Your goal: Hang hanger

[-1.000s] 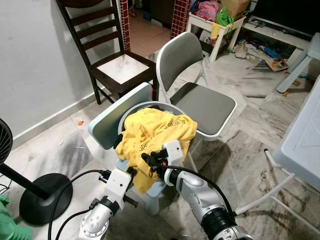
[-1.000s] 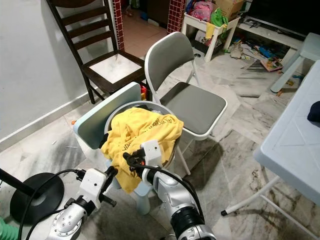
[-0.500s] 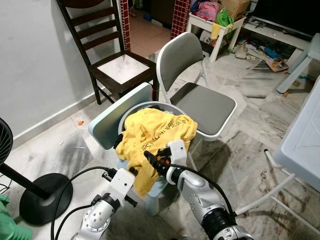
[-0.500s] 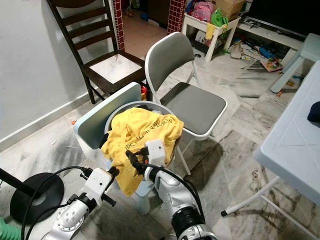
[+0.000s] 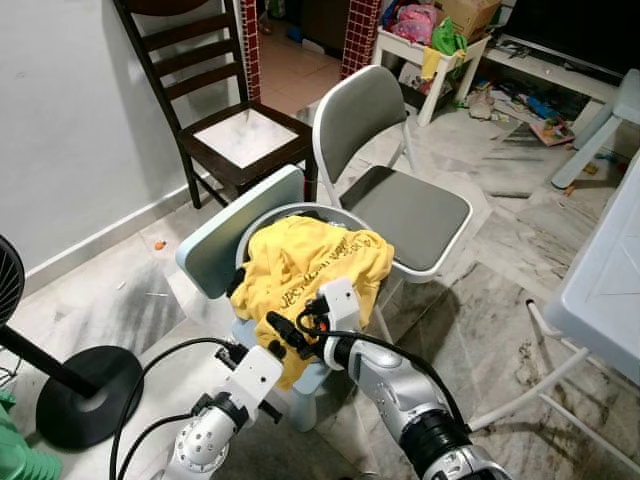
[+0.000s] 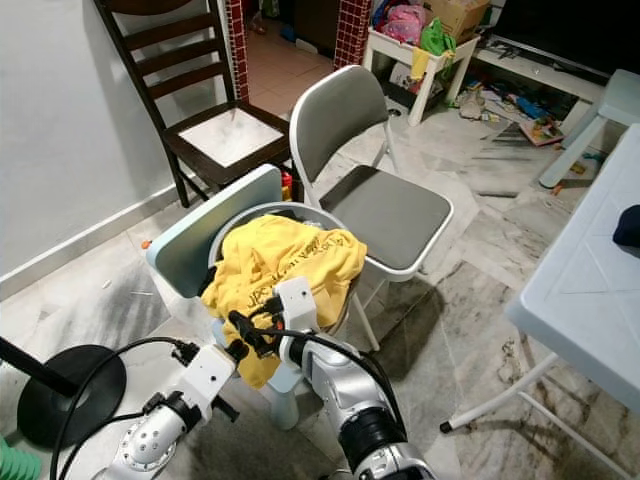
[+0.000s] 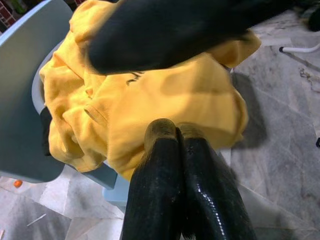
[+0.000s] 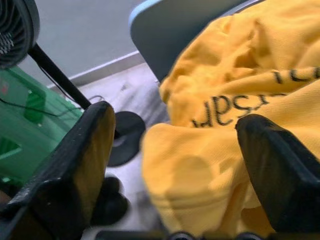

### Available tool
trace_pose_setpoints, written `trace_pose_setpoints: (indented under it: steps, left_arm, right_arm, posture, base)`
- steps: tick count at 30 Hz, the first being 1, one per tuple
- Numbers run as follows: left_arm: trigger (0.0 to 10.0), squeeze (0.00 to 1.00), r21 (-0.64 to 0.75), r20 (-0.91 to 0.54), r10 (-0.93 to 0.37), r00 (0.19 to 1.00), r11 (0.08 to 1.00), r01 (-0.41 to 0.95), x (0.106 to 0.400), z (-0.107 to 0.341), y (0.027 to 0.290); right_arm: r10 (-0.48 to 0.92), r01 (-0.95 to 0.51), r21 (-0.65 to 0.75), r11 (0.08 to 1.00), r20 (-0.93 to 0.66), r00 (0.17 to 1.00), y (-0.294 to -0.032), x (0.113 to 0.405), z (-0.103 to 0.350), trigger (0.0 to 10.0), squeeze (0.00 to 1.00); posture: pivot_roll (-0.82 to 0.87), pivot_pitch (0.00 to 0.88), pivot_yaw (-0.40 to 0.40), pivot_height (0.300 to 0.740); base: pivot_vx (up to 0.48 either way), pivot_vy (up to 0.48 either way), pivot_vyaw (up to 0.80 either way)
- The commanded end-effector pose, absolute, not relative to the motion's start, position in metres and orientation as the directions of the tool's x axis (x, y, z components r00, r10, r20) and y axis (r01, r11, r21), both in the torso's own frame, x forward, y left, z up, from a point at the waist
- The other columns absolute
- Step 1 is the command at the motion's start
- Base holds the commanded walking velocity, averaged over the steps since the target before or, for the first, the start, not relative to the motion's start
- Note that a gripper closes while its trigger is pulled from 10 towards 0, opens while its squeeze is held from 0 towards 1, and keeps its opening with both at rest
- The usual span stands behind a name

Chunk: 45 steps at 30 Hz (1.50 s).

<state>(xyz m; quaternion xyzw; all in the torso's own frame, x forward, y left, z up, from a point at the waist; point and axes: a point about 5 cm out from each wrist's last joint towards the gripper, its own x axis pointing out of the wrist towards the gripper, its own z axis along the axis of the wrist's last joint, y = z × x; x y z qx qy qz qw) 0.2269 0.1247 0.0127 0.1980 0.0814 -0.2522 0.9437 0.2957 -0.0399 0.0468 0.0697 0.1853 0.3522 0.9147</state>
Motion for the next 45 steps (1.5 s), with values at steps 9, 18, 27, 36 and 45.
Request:
trace_pose_setpoints:
  steps: [9,18,27,36,45]
  left_arm:
    - [10.0,0.00,0.351,-0.269,-0.480,0.835,0.759,0.549,0.223,0.008,0.118]
    - [10.0,0.00,0.370,-0.279,-0.483,0.830,0.743,0.557,0.224,0.006,0.119]
    - [10.0,0.00,0.515,-0.320,-0.551,0.770,0.581,0.630,0.220,0.002,0.116]
    - [10.0,0.00,0.664,-0.317,-0.573,0.756,0.435,0.608,0.224,0.005,0.126]
    - [10.0,0.27,0.731,-0.366,-0.597,0.714,0.290,0.618,0.229,-0.002,0.140]
  right_arm:
    - [0.598,-0.580,0.160,0.798,-0.321,0.734,-0.083,0.297,0.045,10.0,1.00]
    - [0.545,-0.546,0.093,0.833,-0.311,0.778,-0.097,0.298,0.049,10.0,1.00]
    - [0.366,-0.374,-0.011,0.927,-0.190,0.911,-0.122,0.311,0.068,10.0,1.00]
    - [0.131,-0.151,-0.094,0.984,-0.193,0.972,-0.166,0.306,0.060,10.0,1.00]
    - [0.115,-0.142,-0.088,0.986,-0.261,0.959,-0.170,0.298,0.045,10.0,1.00]
  posture:
    - [-0.02,0.090,-0.086,0.740]
    - [-0.02,0.083,-0.083,0.740]
    - [-0.04,0.069,-0.074,0.740]
    - [-0.06,0.061,-0.068,0.740]
    - [-0.08,0.058,-0.068,0.740]
  base:
    - [0.000,0.000,0.00]
    - [0.000,0.000,0.00]
    - [0.000,0.000,0.00]
    - [0.000,0.000,0.00]
    - [0.000,0.000,0.00]
